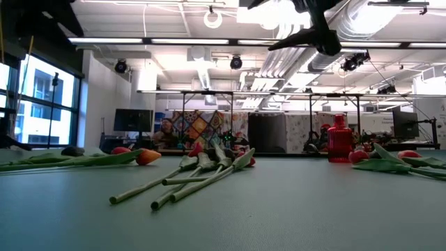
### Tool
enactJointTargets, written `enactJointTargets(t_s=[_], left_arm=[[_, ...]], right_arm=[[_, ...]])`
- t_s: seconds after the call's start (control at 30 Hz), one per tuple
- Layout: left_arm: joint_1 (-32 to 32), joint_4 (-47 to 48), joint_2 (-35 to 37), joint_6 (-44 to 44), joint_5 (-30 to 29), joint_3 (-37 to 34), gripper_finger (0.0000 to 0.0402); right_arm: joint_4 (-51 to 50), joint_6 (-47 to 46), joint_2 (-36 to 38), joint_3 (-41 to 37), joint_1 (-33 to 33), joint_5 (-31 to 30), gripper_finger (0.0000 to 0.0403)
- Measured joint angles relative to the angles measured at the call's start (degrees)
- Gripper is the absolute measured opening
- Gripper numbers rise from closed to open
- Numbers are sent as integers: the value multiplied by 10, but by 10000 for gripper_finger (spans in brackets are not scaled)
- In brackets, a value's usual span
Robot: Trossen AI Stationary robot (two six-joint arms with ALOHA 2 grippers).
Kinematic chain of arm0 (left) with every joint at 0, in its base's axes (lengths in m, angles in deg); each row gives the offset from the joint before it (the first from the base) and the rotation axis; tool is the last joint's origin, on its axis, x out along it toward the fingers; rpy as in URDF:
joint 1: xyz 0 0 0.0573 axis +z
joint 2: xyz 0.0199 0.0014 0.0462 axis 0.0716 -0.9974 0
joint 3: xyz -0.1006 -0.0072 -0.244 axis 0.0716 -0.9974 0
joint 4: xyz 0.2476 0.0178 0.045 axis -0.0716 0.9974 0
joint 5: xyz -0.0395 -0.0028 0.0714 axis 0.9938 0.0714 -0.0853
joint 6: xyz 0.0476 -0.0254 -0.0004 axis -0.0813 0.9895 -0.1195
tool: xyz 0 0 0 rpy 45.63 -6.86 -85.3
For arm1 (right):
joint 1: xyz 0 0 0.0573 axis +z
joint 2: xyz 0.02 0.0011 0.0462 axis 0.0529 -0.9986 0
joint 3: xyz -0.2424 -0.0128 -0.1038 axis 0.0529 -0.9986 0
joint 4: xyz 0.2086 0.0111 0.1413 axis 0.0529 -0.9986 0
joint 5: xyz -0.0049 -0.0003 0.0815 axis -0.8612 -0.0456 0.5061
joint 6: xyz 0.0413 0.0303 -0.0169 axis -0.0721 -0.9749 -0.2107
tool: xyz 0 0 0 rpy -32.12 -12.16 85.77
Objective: Sort flowers into vase by color
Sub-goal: Put the orange tulip into the transparent vase
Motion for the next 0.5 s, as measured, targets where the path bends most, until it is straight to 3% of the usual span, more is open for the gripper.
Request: enactJointTargets(t_s=[0.23, 0.5], left_arm=[[110, -147, -117, -147, 81, -17, 220], [182, -262, -239, -208, 132, -59, 220]], right_arm=[[0, 12, 0, 0, 4, 5, 321], [-9, 8, 0, 0, 31, 4, 321]])
